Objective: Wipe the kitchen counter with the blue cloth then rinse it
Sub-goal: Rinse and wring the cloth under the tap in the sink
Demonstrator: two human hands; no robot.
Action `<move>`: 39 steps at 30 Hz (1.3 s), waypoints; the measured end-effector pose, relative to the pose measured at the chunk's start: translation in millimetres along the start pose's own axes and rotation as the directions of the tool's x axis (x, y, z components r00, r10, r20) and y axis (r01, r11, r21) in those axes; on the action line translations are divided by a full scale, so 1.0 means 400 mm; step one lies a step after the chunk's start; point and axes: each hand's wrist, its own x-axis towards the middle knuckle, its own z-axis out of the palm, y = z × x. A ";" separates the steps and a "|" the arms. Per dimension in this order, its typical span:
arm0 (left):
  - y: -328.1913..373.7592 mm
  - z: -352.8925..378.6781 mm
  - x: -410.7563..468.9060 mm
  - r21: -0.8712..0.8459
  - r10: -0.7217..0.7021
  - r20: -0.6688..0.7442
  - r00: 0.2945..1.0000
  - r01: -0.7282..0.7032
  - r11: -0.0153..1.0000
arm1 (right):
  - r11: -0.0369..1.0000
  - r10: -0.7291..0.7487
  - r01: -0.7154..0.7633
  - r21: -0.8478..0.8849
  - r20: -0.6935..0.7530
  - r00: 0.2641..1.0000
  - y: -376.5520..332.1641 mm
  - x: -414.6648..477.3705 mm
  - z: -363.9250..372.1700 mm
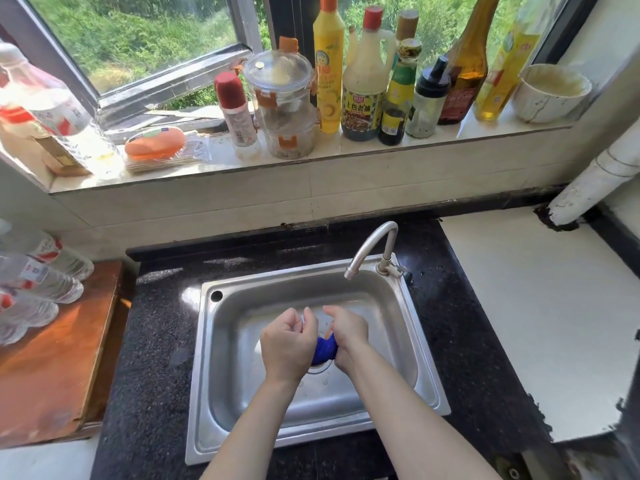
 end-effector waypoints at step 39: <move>0.025 -0.100 0.016 -0.039 -0.570 0.490 0.659 0.670 0.742 | 0.856 -0.214 0.006 0.516 0.344 0.915 -0.028 -0.028 -0.096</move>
